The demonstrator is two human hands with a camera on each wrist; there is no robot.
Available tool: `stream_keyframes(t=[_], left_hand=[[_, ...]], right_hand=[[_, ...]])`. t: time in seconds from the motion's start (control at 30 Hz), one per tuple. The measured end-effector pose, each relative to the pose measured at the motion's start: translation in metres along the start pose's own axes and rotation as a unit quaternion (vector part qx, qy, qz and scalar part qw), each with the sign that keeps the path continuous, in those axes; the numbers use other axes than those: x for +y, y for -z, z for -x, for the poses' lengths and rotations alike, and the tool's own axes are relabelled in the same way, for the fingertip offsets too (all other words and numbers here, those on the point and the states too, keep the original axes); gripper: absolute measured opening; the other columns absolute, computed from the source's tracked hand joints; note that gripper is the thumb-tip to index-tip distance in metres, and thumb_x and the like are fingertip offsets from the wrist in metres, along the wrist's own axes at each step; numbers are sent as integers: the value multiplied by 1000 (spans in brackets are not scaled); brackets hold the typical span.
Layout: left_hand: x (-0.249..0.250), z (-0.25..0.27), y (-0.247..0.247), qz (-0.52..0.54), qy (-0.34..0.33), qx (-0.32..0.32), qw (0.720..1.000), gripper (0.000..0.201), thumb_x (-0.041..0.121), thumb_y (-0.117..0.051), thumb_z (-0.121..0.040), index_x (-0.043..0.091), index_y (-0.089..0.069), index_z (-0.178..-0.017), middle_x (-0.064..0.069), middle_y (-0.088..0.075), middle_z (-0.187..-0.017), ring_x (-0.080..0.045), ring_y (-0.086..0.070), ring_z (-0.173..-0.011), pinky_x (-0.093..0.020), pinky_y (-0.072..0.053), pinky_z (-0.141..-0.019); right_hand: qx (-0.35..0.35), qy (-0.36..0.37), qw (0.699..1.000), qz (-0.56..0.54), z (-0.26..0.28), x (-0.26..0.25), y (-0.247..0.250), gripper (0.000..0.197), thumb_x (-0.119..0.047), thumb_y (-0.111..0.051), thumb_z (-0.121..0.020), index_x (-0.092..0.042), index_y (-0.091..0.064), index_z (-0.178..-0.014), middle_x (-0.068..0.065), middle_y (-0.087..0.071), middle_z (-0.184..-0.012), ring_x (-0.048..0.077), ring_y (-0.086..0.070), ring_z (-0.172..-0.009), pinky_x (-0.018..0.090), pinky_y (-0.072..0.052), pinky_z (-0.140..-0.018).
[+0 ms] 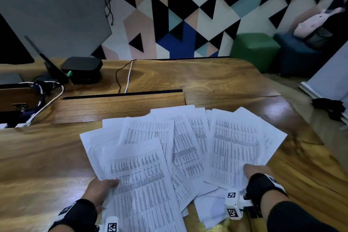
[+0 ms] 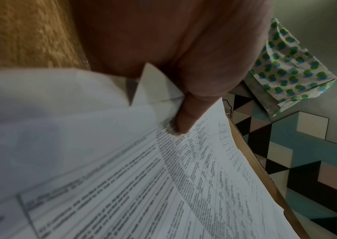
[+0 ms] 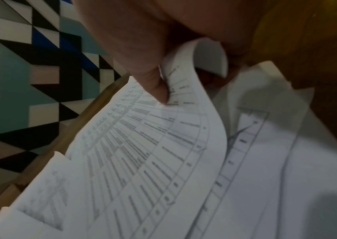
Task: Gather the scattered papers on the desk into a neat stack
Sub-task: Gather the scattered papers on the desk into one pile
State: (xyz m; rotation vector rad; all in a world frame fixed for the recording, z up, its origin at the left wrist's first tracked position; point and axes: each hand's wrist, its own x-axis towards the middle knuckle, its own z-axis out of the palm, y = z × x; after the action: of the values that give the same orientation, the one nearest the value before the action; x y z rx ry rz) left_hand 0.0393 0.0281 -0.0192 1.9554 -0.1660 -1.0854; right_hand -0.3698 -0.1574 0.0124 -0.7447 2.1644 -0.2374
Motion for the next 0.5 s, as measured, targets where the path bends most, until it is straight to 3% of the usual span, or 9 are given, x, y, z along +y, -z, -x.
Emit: stream_keyframes(t=[0.07, 0.13, 0.17, 0.23, 0.27, 0.3, 0.37, 0.4, 0.5], left_hand=[[-1, -2, 0, -3, 5, 3, 1000, 17, -6, -69, -84, -9, -65, -100, -21, -70, -85, -32, -64, -71, -36, -51, -69], [-2, -5, 0, -7, 7, 3, 1000, 23, -5, -69, -83, -10, -64, -105, -22, -70, -91, -34, -64, -78, -41, -51, -77], [-2, -5, 0, -11, 7, 2, 1000, 25, -5, -69, -83, -10, -64, -107, -23, -70, -93, -35, -64, -81, -41, -50, -79], [-3, -5, -1, -17, 2, 4, 1000, 25, -6, -69, -83, -10, -63, -107, -23, -70, -94, -35, -63, -82, -41, -49, -81], [-3, -4, -2, -20, 2, 4, 1000, 24, -6, -69, -83, -10, -63, -106, -23, -70, -94, -35, -64, -83, -41, -49, -81], [-4, -4, -3, -20, 2, 4, 1000, 24, -5, -70, -83, -10, -64, -106, -24, -71, -95, -36, -64, -84, -42, -50, -81], [-5, -2, -4, -20, 4, 6, 1000, 24, -5, -70, -83, -9, -65, -105, -25, -72, -97, -37, -66, -86, -43, -52, -82], [-5, 0, -4, -20, 4, 7, 1000, 24, -5, -70, -83, -9, -65, -105, -25, -72, -98, -38, -67, -87, -44, -52, -83], [-6, 1, -5, -20, 3, 7, 1000, 23, -7, -68, -83, -9, -65, -106, -24, -72, -98, -37, -67, -87, -47, -52, -88]], right_hand=[[14, -3, 999, 44, -4, -1, -1, 41, -28, -65, -73, -2, -61, -104, 16, -65, -101, 35, -66, -91, 36, -57, -83], [25, -7, 995, 92, -13, 0, -3, 65, -44, -69, -52, -8, -58, -105, 13, -59, -105, 34, -61, -95, 36, -54, -84], [-10, -17, 993, 119, -46, 2, -15, 70, -49, -66, -45, -11, -59, -103, 12, -57, -105, 34, -58, -96, 36, -53, -87], [-2, 11, 980, 201, -102, 2, -34, 70, -45, -67, -38, -12, -61, -100, 12, -57, -107, 33, -55, -98, 35, -49, -88], [-32, 27, 966, 256, -98, -3, -34, 74, -38, -70, -32, -11, -62, -100, 15, -59, -111, 31, -55, -97, 35, -49, -88], [-35, 48, 953, 297, -65, -13, -27, 77, -33, -76, -33, -10, -62, -105, 17, -61, -119, 29, -55, -96, 33, -49, -86], [-68, 87, 953, 283, -10, -31, -13, 58, -27, -75, -73, -11, -58, -126, 16, -55, -139, 26, -56, -106, 33, -52, -84], [-82, 104, 936, 326, 10, -36, -7, 54, -29, -67, -83, -12, -54, -133, 14, -51, -144, 27, -57, -116, 34, -51, -90], [-112, 104, 924, 351, 24, -46, -2, 53, -37, -64, -86, -14, -55, -133, 11, -50, -146, 25, -56, -120, 35, -45, -103]])
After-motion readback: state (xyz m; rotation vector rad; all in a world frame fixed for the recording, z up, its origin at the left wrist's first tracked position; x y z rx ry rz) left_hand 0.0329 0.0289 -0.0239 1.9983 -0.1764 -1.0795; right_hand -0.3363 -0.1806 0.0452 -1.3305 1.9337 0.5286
